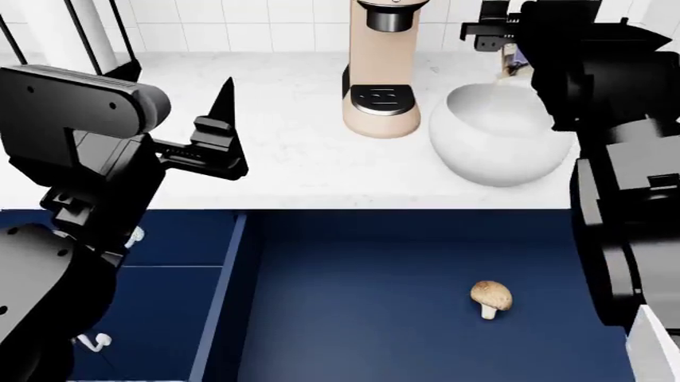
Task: Place the bar in the bowl and close the drawer.
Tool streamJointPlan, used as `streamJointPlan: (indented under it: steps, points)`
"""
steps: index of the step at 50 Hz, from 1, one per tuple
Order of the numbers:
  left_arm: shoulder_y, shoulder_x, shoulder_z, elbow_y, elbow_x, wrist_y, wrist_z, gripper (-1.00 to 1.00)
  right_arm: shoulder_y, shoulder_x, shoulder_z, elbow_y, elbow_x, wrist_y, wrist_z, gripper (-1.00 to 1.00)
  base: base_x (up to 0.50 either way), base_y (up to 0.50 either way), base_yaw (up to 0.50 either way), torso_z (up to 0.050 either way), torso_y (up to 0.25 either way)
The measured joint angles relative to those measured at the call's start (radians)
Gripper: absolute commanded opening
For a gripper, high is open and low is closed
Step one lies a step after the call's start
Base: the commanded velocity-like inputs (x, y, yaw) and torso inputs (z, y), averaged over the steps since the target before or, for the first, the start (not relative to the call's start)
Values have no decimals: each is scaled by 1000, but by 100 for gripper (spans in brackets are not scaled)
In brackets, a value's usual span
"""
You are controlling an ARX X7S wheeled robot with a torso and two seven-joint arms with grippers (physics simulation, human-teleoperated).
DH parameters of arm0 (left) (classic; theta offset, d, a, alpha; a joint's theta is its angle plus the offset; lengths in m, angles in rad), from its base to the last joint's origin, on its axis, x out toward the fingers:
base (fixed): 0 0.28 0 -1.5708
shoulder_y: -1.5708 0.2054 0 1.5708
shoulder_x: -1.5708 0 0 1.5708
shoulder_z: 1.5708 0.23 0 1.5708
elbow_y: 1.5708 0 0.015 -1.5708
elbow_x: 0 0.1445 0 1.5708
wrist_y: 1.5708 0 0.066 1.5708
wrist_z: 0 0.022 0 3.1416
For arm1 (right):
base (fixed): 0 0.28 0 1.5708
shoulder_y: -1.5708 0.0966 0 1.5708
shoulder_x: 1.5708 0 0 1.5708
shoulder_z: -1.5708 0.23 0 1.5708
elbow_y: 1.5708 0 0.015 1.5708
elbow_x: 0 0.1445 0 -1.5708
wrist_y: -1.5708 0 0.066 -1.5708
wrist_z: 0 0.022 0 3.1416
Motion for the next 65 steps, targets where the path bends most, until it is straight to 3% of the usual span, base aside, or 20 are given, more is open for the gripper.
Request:
streamJointPlan:
  steps: [13,47,48,65]
  points:
    - [0,-7,7,0,3,18,-3,100,0,6,12,-21,-9,19,-1,-100,-1,0,0,6,-226]
    - [18,-11,0,-7,-9,41,-16,100,-12,19,14,2,-22,5,7,-100,0,0,0,0,0]
    - [20,-11,1,-8,-9,43,-16,100,-12,19,14,5,-22,4,6,100,0,0,0,0,0]
    - [29,-16,5,-10,-17,51,-20,100,-16,23,21,-3,-33,7,3,100,0,0,0,0,0]
